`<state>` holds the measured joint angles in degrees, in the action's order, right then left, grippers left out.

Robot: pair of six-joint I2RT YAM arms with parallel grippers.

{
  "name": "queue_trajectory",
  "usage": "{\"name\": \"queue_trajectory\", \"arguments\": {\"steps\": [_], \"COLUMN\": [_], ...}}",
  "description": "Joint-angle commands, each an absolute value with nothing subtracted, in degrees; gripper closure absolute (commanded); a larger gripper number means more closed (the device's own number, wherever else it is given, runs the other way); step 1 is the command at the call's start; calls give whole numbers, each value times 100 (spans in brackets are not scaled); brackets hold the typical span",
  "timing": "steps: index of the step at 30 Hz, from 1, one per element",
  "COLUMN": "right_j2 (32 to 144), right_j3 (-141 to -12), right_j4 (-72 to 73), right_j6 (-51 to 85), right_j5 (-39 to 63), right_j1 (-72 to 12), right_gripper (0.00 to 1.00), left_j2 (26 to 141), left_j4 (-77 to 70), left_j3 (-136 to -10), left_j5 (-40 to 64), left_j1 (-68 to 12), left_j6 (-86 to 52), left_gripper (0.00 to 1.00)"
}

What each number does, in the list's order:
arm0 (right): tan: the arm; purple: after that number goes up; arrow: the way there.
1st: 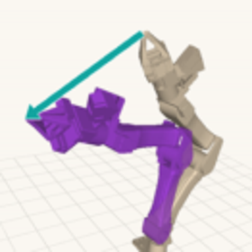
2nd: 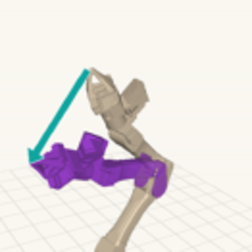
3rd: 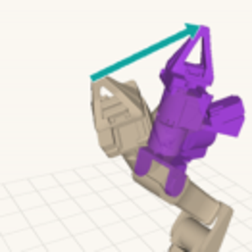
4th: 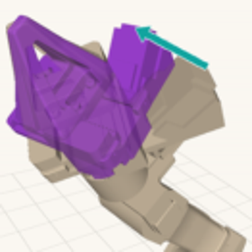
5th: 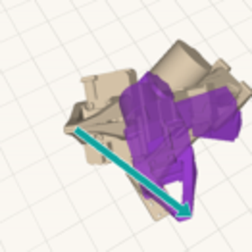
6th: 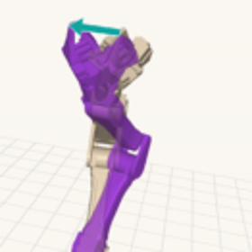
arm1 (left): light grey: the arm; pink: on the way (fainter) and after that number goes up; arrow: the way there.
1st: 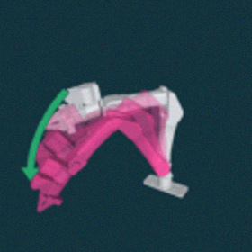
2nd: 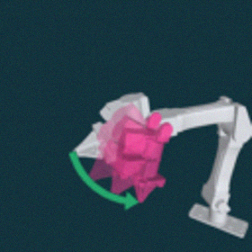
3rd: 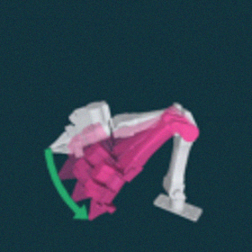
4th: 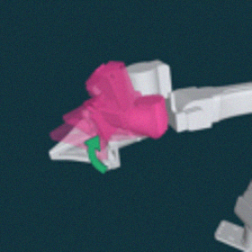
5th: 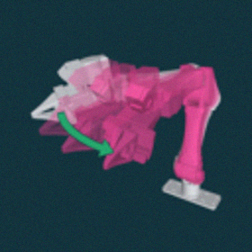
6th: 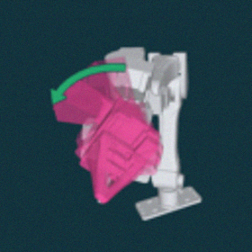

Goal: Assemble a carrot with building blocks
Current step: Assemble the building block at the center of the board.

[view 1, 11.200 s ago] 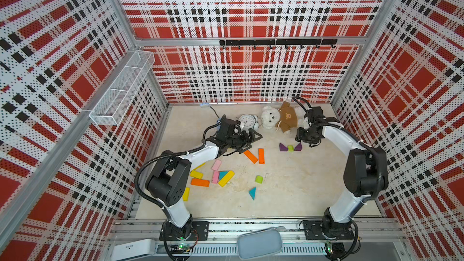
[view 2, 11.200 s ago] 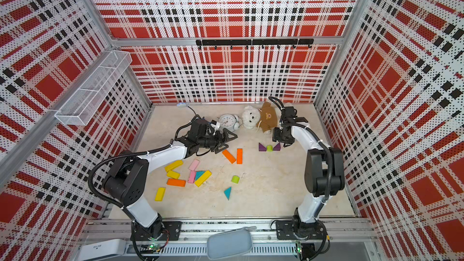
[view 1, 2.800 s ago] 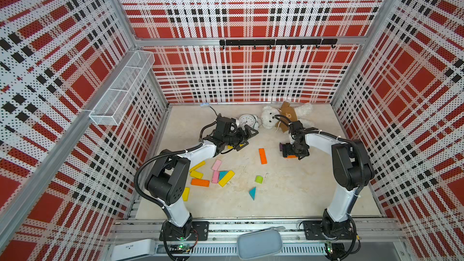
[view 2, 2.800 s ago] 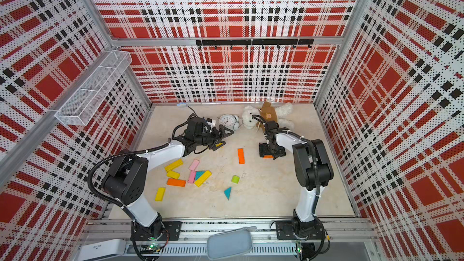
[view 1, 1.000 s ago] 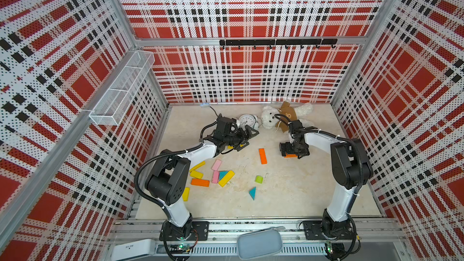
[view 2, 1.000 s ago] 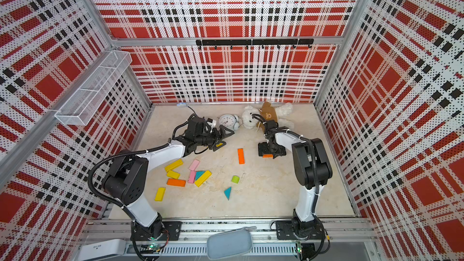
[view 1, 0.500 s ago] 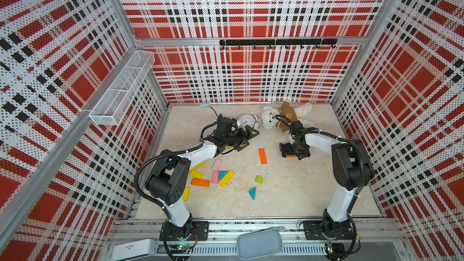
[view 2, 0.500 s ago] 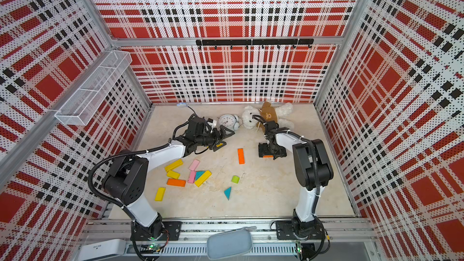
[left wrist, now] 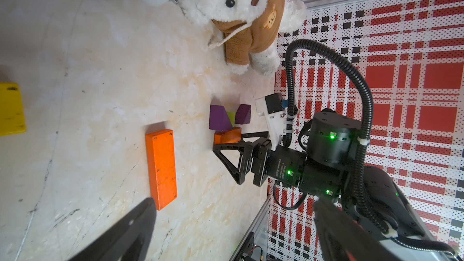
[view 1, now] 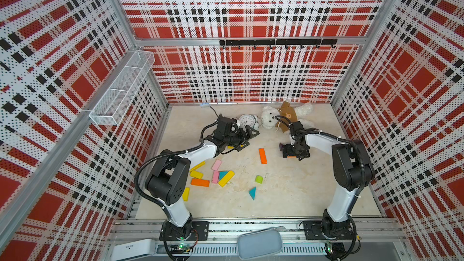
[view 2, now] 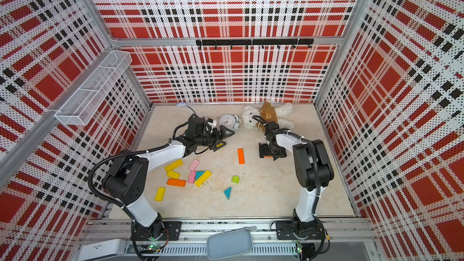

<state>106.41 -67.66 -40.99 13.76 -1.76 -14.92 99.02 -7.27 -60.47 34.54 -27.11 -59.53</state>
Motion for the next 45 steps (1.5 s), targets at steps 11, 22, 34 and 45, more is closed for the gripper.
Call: {"name": "queue_trajectory", "arguments": {"steps": [11,22,34,45], "right_j2": [10600,10596,10400,9939], "right_j3": [-6837,-6853,-6888,-6865], "right_j4": [-4113,-4109,-4294,-4608], "right_j6": [1397,1405,1385,1285], "right_j5": [-166,-106,-113,-124], "right_j1": [-1468,-1468,-1467,-1467], "right_gripper": [10,5,0,0], "left_j2": [9993,10011,10002,9932], "left_j4": [-853,-852,-853,-852], "left_j3": [-6126,-6126,-6144,-6146], "left_j5": [3535,3533,3551,3542], "left_j1": [-2768,-2777,-2767,-2716], "left_j6": [-5908,-5898,-5897,-5869], "left_gripper": [1,1,1,1]}}
